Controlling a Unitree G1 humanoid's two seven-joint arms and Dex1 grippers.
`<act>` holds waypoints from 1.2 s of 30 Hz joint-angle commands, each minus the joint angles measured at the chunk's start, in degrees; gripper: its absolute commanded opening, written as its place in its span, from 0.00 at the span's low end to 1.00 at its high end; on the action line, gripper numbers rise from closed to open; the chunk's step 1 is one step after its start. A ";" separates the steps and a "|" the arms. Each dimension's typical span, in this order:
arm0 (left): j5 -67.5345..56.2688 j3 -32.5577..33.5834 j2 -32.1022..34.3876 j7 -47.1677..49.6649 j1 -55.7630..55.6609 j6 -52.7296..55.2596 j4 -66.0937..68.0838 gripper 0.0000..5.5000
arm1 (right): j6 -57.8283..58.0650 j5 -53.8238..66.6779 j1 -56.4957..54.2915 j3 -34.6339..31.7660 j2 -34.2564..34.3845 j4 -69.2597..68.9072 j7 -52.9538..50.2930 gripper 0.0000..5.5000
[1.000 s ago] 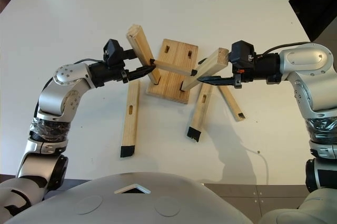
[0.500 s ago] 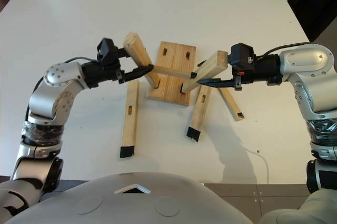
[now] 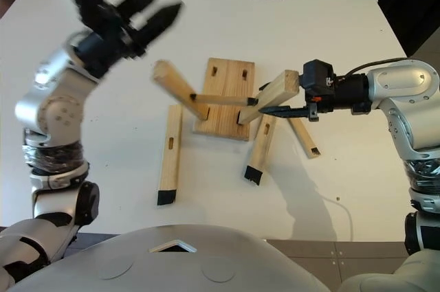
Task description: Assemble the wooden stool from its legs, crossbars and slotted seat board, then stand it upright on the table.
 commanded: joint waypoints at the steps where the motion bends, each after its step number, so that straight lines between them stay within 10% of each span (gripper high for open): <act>1: -6.99 0.38 1.12 -3.20 3.80 3.37 -3.59 0.59 | 2.57 -2.97 4.68 3.90 -0.92 0.70 3.37 0.36; 12: -11.24 6.02 -6.08 23.83 -19.08 2.96 4.02 0.59 | 2.57 -3.25 4.89 4.06 -0.45 0.58 2.62 0.36; 36: -7.12 3.54 -3.56 20.68 -20.68 -0.33 3.89 0.59 | 1.65 -3.80 5.89 4.13 -0.17 0.89 1.81 0.36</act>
